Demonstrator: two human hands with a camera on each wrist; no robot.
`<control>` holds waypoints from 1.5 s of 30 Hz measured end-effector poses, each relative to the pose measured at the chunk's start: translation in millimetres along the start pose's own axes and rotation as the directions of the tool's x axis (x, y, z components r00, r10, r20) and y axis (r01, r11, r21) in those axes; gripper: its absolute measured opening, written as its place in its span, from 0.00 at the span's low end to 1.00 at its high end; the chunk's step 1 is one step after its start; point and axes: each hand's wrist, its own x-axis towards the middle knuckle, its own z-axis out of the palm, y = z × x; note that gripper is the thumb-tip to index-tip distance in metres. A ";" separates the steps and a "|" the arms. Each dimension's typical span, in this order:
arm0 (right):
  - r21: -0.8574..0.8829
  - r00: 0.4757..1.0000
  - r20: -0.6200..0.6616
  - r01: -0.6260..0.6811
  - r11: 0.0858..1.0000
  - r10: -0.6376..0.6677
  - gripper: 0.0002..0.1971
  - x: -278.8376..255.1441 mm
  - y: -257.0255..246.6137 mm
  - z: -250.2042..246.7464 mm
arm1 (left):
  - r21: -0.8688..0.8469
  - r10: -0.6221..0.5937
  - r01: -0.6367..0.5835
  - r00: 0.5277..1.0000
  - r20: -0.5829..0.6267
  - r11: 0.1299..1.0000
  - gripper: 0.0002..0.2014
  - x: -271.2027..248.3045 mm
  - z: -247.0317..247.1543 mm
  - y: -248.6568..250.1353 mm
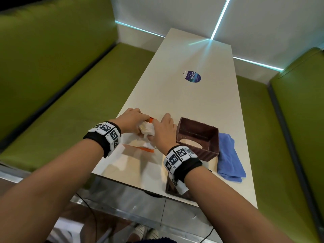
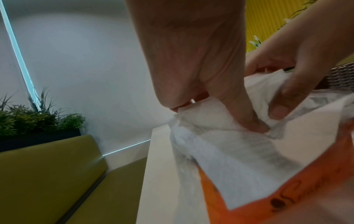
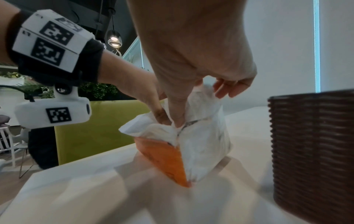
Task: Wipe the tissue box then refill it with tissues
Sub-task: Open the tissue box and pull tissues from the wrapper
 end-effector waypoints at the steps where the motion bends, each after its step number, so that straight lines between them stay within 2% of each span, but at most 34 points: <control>1: -0.016 1.000 -0.013 0.011 1.000 -0.012 0.22 0.5 0.8 0.3 | -0.009 -0.018 0.018 1.000 0.005 1.000 0.32 -1.9 -1.4 -0.9; 4: 0.006 0.998 -0.022 0.060 0.998 -0.060 0.22 0.7 4.2 1.8 | -0.031 -0.059 0.060 0.997 0.050 0.998 0.35 -9.0 -8.3 -7.0; 6: 0.079 0.993 -0.021 0.116 0.990 -0.115 0.21 -0.1 6.2 1.5 | -0.047 -0.063 0.067 0.995 0.080 0.997 0.35 -11.1 -13.1 -12.2; 10: 0.306 0.979 0.014 0.188 0.933 -0.202 0.22 -3.4 6.5 -0.2 | -0.117 -0.045 0.055 0.995 0.091 0.992 0.23 -10.8 -18.5 -16.1; 13: 0.445 0.988 0.060 0.103 0.890 -0.145 0.19 -6.2 9.9 -0.5 | -0.199 -0.041 0.055 0.996 0.074 0.978 0.17 -11.1 -19.7 -18.8; 15: 0.565 0.996 0.073 -0.006 0.825 -0.043 0.18 -7.3 12.8 -4.3 | -0.269 -0.042 0.053 0.998 0.044 0.962 0.16 -11.7 -21.7 -21.7; 18: 0.740 0.987 0.096 -0.159 0.654 0.131 0.21 -6.3 14.9 -10.8 | -0.425 -0.067 0.059 0.998 -0.004 0.903 0.20 -15.4 -29.4 -28.2; 20: 0.845 0.969 0.131 -0.219 0.489 0.208 0.24 -5.0 15.0 -15.6 | -0.565 -0.097 0.047 0.994 -0.058 0.824 0.28 -20.1 -35.6 -31.9; 21: 0.895 0.961 0.157 -0.236 0.378 0.227 0.25 -5.1 15.0 -19.3 | -0.638 -0.117 0.037 0.990 -0.083 0.769 0.30 -23.1 -38.9 -32.5; 23: 0.954 0.948 0.217 -0.256 0.154 0.234 0.26 -3.3 15.2 -25.5 | -0.757 -0.151 0.006 0.981 -0.123 0.653 0.30 -29.5 -45.0 -31.4; 24: 0.962 0.943 0.241 -0.263 0.071 0.229 0.27 -1.3 15.1 -28.5 | -0.801 -0.169 -0.014 0.975 -0.143 0.598 0.30 -32.2 -47.6 -30.2; 28: 0.952 0.937 0.286 -0.254 -0.174 0.199 0.33 5.8 11.7 -39.9 | -0.945 -0.244 -0.071 0.958 -0.154 0.319 0.30 -41.8 -58.7 -17.7; 30: 0.939 0.940 0.292 -0.247 -0.241 0.178 0.34 7.3 10.6 -44.8 | -0.976 -0.248 -0.045 0.964 -0.099 0.215 0.31 -45.3 -64.3 -7.4; 31: 0.935 0.940 0.300 -0.257 -0.244 0.162 0.34 6.0 9.1 -49.1 | -0.983 -0.242 -0.029 0.967 -0.073 0.181 0.33 -46.7 -66.2 -2.4; 33: 0.936 0.934 0.327 -0.298 -0.190 0.146 0.37 4.9 7.9 -53.7 | -0.992 -0.225 -0.019 0.973 -0.047 0.125 0.38 -48.2 -68.5 6.6; 36: 0.919 0.897 0.393 -0.382 -0.096 0.203 0.46 1.2 11.7 -61.3 | -0.996 -0.273 0.002 0.962 -0.022 0.089 0.37 -47.9 -69.5 21.6; 38: 0.906 0.860 0.418 -0.420 -0.060 0.293 0.42 0.2 19.8 -63.3 | -0.999 -0.336 0.031 0.942 0.023 0.018 0.38 -42.2 -64.4 31.7; 40: 0.903 0.842 0.400 -0.429 0.000 0.362 0.38 -1.4 29.9 -64.1 | -0.998 -0.342 0.065 0.937 0.070 -0.025 0.40 -36.4 -55.5 43.9; 42: 0.905 0.836 0.361 -0.421 0.060 0.414 0.33 -6.5 40.1 -67.5 | -0.996 -0.339 0.079 0.937 0.086 -0.035 0.38 -32.8 -48.7 55.4; 45: 0.906 0.809 0.331 -0.417 0.077 0.486 0.31 -17.5 61.6 -74.8 | -0.997 -0.363 0.062 0.929 0.070 -0.034 0.32 -29.8 -43.8 69.9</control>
